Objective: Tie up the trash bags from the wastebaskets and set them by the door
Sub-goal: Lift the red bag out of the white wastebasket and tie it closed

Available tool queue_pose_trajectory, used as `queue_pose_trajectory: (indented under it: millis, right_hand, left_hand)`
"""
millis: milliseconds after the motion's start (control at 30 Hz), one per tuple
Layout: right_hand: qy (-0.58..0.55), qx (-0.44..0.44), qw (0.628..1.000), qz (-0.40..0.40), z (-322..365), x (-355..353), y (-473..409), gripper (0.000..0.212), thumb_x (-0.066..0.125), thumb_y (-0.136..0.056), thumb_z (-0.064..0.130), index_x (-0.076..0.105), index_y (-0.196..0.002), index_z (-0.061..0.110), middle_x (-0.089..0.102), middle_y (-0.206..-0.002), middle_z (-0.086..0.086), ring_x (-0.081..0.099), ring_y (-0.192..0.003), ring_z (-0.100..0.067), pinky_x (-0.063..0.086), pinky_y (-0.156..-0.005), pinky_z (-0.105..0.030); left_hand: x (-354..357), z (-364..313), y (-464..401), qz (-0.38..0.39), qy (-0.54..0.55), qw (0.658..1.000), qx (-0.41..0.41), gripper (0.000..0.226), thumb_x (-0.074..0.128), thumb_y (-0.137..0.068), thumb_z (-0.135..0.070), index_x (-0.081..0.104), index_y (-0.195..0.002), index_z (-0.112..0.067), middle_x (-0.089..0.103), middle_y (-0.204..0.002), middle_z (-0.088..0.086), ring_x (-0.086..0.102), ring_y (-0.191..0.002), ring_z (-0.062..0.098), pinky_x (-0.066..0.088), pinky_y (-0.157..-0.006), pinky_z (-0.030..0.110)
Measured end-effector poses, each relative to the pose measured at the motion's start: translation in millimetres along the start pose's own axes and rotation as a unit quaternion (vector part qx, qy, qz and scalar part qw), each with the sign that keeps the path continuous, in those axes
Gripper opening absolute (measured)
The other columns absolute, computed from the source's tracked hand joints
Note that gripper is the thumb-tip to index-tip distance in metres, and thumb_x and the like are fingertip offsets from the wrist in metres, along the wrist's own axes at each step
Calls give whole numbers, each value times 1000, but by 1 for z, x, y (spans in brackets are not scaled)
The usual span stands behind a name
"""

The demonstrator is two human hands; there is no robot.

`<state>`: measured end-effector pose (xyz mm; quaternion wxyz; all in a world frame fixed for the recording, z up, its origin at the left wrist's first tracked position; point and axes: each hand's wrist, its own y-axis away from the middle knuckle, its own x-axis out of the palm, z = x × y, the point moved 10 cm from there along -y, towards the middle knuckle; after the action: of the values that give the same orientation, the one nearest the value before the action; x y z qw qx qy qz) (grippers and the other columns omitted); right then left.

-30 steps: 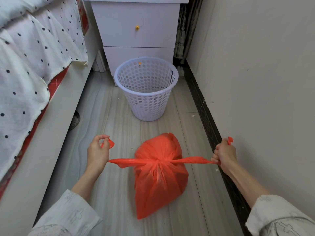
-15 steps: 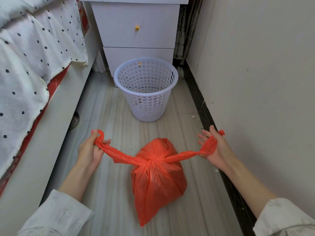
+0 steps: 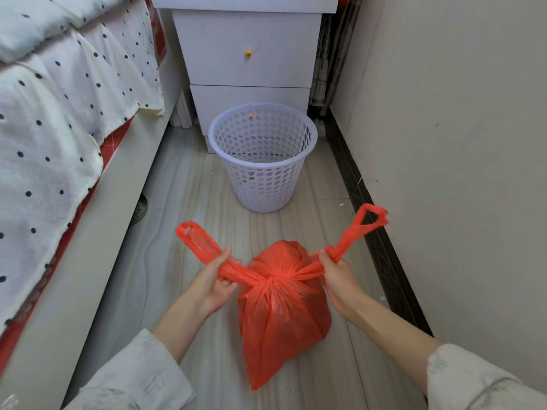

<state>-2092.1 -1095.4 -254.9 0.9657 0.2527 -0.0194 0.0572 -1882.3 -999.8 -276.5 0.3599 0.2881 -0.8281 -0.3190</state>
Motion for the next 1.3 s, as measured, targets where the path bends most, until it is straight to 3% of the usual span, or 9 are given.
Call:
queue_pose_trajectory:
  millis: [100,167,267,400,600,700,833,1033,1300]
  right_hand:
    - [2,-42,999,21,18,14,4,42,37,-98,24,55,-62,15,70,-70,-1,65,-94,-25,45,-95,-37]
    - [-54,-31,997,54,27,27,9,42,33,-99,24,43,-60,14,55,-43,3,62,-56,-17,48,-73,-34]
    - [-3,-12,997,71,29,37,10,43,32,-99,28,34,-58,16,28,-30,9,26,-26,-5,32,-41,-22]
    - [54,-11,997,59,36,30,4,45,32,-99,25,29,-55,17,23,-27,11,19,-21,-2,16,-31,-8]
    - [34,16,999,-9,22,-8,-3,41,28,-99,20,28,-58,17,22,-28,11,19,-20,-2,18,-31,-7]
    - [142,11,990,1,15,-11,-5,42,30,-99,24,33,-57,16,28,-33,8,28,-24,-5,25,-32,-15]
    - [299,-13,954,-29,20,-34,-12,31,41,-95,25,54,-72,9,44,-53,-4,45,-44,-18,36,-44,-26]
    - [370,6,928,35,20,-4,-11,20,47,-85,30,49,-97,14,44,-69,2,50,-68,-21,36,-51,-24]
    - [430,-120,869,213,24,63,26,31,45,-90,10,59,-63,17,53,-65,9,50,-65,-2,35,-61,-18]
  left_hand:
    - [4,-1,1,2,84,996,42,28,41,-95,-29,50,-76,-10,61,-61,6,57,-76,21,56,-44,28]
    - [20,-11,6,39,114,989,83,38,29,-97,-35,43,-69,-14,50,-42,-1,57,-59,17,55,-51,29]
    - [57,-23,20,95,40,985,138,40,22,-98,-38,36,-66,-18,29,-33,-6,31,-30,6,44,-47,23]
    - [63,-32,24,75,-26,981,178,39,21,-99,-38,33,-67,-19,19,-32,-12,16,-25,3,23,-34,11]
    - [63,-27,20,46,-107,976,184,37,21,-100,-34,29,-67,-19,18,-30,-11,15,-24,3,22,-32,11]
    - [67,-22,21,100,-183,961,180,37,23,-99,-34,31,-67,-18,23,-34,-11,25,-27,6,44,-38,20]
    - [79,-28,32,148,-350,893,242,32,25,-98,-28,43,-78,-10,55,-55,0,65,-61,15,57,-66,24]
    - [87,-53,47,85,-468,812,338,22,42,-94,-24,49,-74,-16,51,-71,2,51,-69,16,45,-71,35]
    - [100,-47,52,185,-204,950,150,16,50,-91,-18,53,-78,-8,69,-61,6,70,-59,19,59,-57,26]
